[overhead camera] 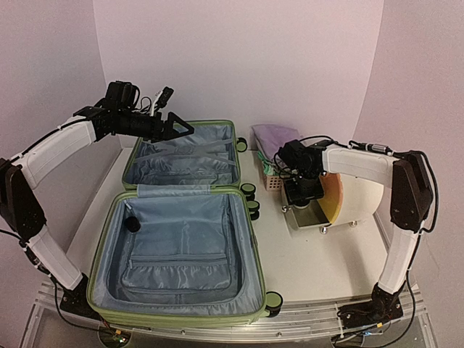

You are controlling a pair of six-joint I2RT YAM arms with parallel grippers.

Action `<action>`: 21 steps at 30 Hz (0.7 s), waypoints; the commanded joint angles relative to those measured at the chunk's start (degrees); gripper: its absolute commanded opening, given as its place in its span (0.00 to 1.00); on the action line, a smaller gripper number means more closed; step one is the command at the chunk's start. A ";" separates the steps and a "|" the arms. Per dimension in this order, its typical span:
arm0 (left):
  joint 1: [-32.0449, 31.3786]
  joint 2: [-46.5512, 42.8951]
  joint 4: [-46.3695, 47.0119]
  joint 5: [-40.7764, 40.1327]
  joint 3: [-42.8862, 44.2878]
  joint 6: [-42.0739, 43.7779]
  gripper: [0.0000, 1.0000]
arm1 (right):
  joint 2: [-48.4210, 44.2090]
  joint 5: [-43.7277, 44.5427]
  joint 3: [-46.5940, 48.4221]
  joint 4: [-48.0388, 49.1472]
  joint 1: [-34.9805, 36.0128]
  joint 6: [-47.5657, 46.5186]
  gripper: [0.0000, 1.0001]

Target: Open, take out, and arrange the luggage

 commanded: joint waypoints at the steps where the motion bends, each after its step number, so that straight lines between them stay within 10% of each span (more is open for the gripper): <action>1: 0.02 -2.29 1.92 0.78 -0.04 1.39 1.00 | 0.96 -0.08 1.89 0.36 -0.69 1.12 0.66; 11: -0.02 -2.27 -3.69 1.60 -1.46 16.12 1.00 | -0.40 -0.05 2.23 0.24 -0.69 -0.11 0.78; 21: -11.01 -8.46 -31.33 -29.44 -13.04 70.92 0.90 | -2.96 -3.60 7.96 -0.20 -0.69 -3.31 0.78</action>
